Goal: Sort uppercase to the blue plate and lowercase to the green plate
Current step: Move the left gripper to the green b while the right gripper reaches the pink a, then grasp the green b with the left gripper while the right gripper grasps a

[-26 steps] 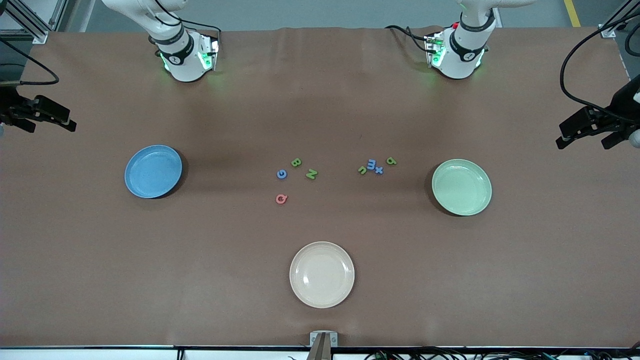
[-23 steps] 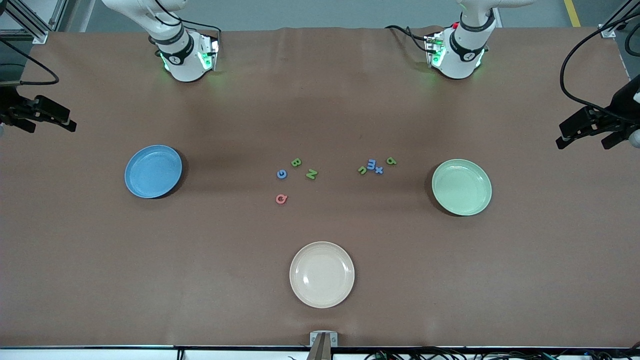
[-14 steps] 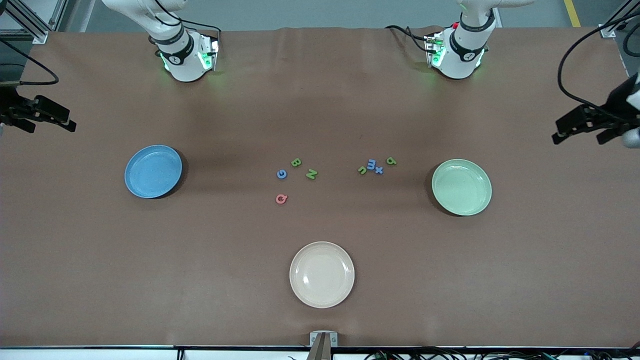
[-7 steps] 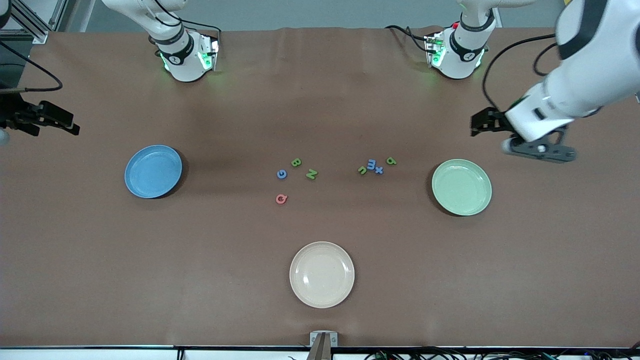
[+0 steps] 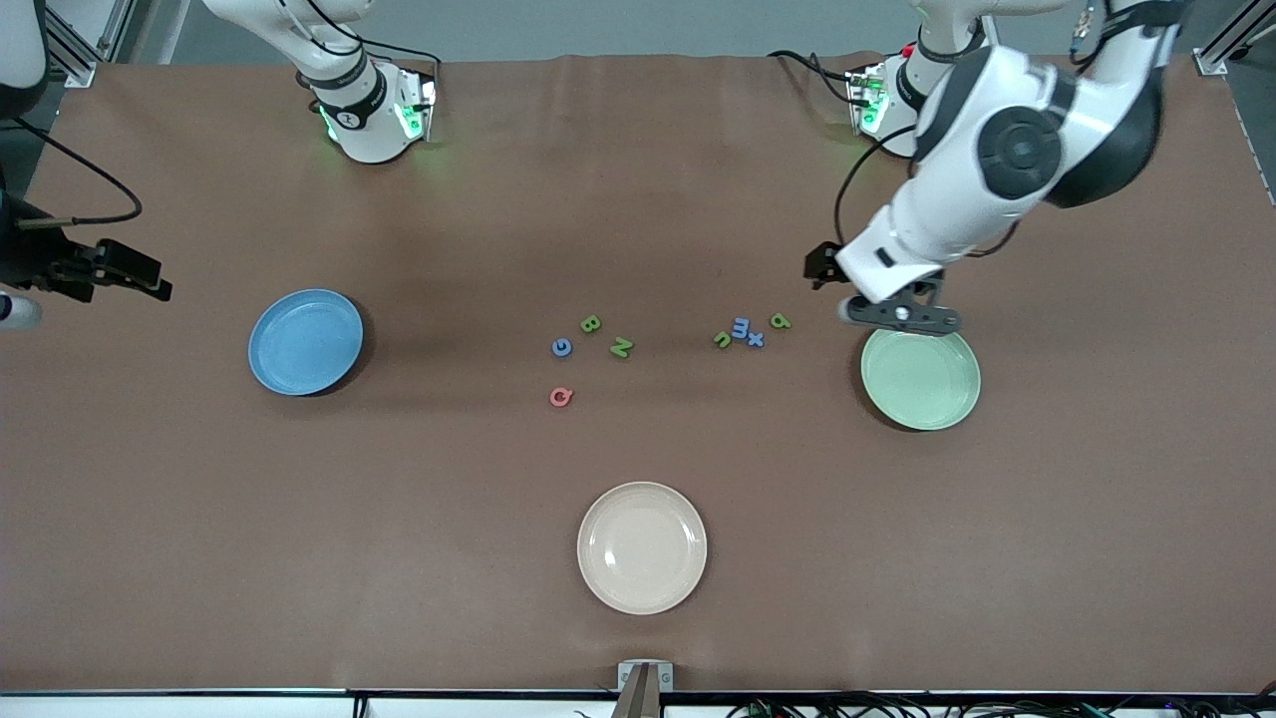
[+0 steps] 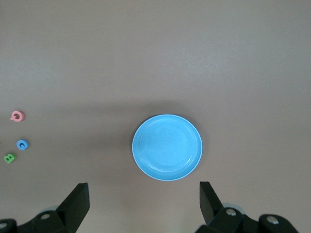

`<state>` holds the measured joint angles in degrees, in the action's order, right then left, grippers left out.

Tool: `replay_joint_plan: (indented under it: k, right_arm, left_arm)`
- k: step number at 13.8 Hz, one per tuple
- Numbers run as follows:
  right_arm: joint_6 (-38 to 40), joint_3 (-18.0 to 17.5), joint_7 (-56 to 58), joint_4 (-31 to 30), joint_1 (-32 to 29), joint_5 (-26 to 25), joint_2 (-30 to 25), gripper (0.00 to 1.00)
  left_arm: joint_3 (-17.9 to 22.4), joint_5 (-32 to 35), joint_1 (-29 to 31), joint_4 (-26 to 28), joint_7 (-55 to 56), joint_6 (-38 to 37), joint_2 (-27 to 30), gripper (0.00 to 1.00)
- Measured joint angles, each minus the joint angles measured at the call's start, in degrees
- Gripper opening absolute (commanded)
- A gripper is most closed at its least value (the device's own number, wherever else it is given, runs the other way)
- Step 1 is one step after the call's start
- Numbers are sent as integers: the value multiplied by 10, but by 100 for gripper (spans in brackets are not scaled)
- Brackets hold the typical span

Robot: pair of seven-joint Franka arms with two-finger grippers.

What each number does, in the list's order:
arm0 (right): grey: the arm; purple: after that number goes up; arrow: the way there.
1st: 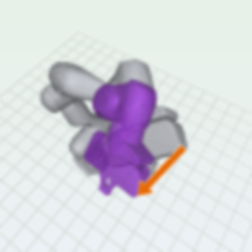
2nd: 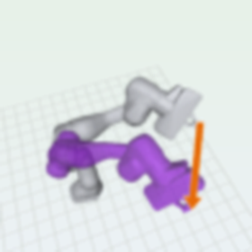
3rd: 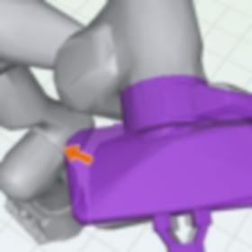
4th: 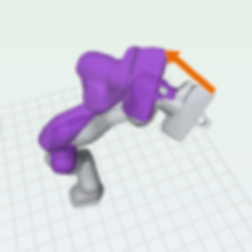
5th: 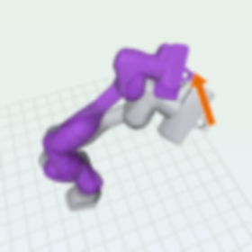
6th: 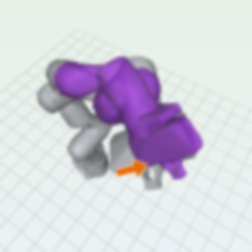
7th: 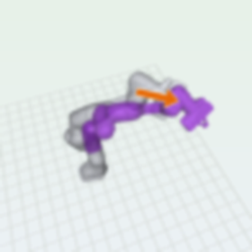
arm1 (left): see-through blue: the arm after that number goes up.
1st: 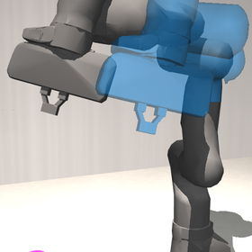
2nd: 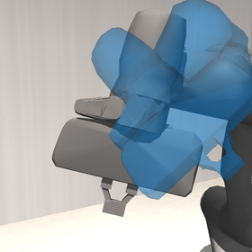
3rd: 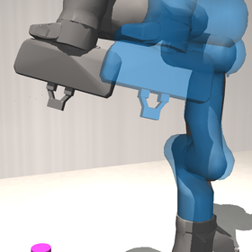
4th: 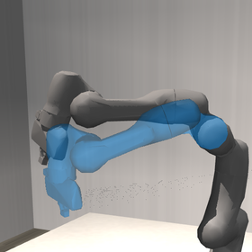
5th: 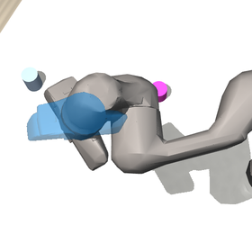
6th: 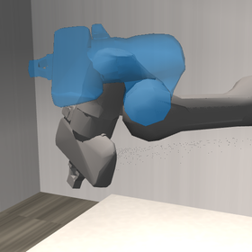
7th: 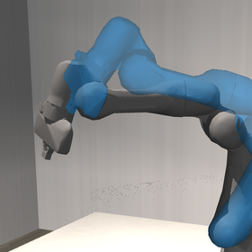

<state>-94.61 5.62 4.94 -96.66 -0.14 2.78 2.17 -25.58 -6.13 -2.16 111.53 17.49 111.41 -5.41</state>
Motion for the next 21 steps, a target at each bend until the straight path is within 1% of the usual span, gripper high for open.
replay_joint_plan:
  k: [2, 4, 6, 8, 11, 12, 14, 15, 17, 18, 21]
  right_arm:
    - [-5, -1, 0, 0, 1, 1, 37, 100]
    - [-11, -4, -7, 0, 15, 7, 62, 100]
    - [-27, -7, -82, 0, 57, 26, 74, 100]
    - [-60, -9, -164, -5, 109, 39, 89, 100]
    - [-104, -10, -217, -13, 162, 48, 122, 100]
    - [-123, -10, -228, -20, 173, 51, 131, 100]
    - [-191, -10, -256, -53, 199, 57, 145, 100]
    - [-236, -10, -276, -76, 218, 58, 152, 100]
    - [-315, -11, -318, -110, 262, 58, 178, 100]
    - [-348, -11, -338, -118, 284, 58, 197, 100]
    - [-440, -11, -386, -122, 340, 58, 259, 100]
  left_arm:
    - [-18, 21, -14, 27, 32, 50, -25, 100]
    - [-20, 69, -34, 47, 49, 98, -65, 100]
    - [-21, 97, -42, 64, 50, 142, -99, 100]
    - [-21, 119, -47, 92, 55, 193, -117, 99]
    - [-21, 138, -48, 135, 89, 257, -130, 99]
    - [-21, 146, -47, 147, 96, 275, -133, 97]
    - [-20, 156, -47, 168, 98, 303, -137, 92]
    - [-20, 161, -46, 176, 98, 313, -140, 90]
    - [-19, 165, -44, 187, 98, 333, -147, 84]
    - [-19, 167, -44, 191, 98, 341, -151, 81]
    - [-18, 168, -44, 199, 98, 361, -165, 79]
